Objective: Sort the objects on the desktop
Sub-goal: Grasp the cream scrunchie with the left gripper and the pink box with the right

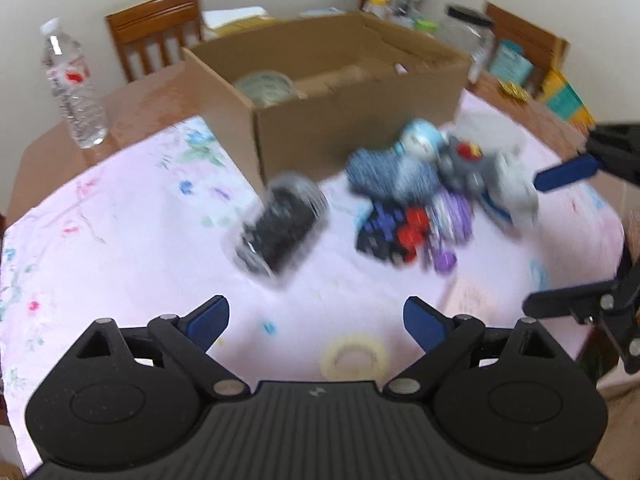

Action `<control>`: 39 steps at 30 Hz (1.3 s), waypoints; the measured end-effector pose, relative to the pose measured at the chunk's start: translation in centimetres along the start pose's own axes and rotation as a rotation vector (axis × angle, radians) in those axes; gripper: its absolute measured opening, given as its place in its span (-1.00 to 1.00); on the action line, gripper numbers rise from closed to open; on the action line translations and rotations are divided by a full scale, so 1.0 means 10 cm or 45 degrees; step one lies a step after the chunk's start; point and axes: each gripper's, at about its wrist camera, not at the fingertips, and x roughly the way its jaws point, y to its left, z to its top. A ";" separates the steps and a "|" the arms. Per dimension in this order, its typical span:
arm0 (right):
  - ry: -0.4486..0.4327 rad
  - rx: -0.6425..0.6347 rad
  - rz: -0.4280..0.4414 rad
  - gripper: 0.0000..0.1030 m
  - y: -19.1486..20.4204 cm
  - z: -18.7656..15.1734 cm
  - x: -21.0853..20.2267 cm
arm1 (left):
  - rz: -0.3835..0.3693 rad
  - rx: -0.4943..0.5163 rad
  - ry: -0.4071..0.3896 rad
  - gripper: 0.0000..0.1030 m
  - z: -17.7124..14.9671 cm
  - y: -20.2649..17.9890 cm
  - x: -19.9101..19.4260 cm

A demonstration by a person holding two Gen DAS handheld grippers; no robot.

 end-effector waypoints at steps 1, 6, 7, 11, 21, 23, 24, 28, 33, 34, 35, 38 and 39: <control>0.007 0.007 -0.003 1.00 0.05 -0.02 0.03 | -0.004 0.023 0.004 0.77 -0.05 -0.01 0.01; 0.028 0.036 -0.016 1.00 0.27 -0.21 0.15 | -0.056 0.131 0.014 0.52 -0.27 -0.09 0.08; 0.034 0.041 -0.018 1.00 0.30 -0.25 0.18 | -0.053 0.150 0.014 0.49 -0.30 -0.10 0.10; 0.048 0.043 -0.040 1.00 0.39 -0.36 0.28 | -0.073 0.204 0.009 0.48 -0.34 -0.15 0.13; 0.039 0.073 -0.056 1.00 0.46 -0.50 0.35 | -0.148 0.190 -0.015 -0.13 -0.32 -0.12 0.24; 0.043 0.082 -0.058 1.00 0.46 -0.50 0.37 | -0.131 0.186 -0.018 -0.20 -0.32 -0.11 0.23; 0.043 0.089 -0.057 1.00 0.46 -0.49 0.38 | -0.125 0.191 -0.018 -0.20 -0.32 -0.11 0.22; 0.042 0.106 -0.047 1.00 0.48 -0.46 0.43 | -0.128 0.162 -0.018 -0.20 -0.34 -0.05 0.19; 0.052 0.120 -0.037 1.00 0.49 -0.38 0.55 | -0.115 0.133 -0.031 -0.20 -0.35 0.02 0.13; 0.052 0.123 -0.035 1.00 0.49 -0.37 0.57 | -0.117 0.124 -0.032 -0.20 -0.34 0.04 0.12; 0.048 0.123 -0.035 1.00 0.50 -0.35 0.59 | -0.110 0.117 -0.036 -0.20 -0.35 0.05 0.10; 0.041 0.115 -0.036 0.99 0.52 -0.30 0.63 | -0.100 0.102 -0.042 -0.20 -0.36 0.09 0.08; 0.036 0.112 -0.048 0.99 0.52 -0.29 0.64 | -0.099 0.094 -0.043 -0.20 -0.37 0.11 0.07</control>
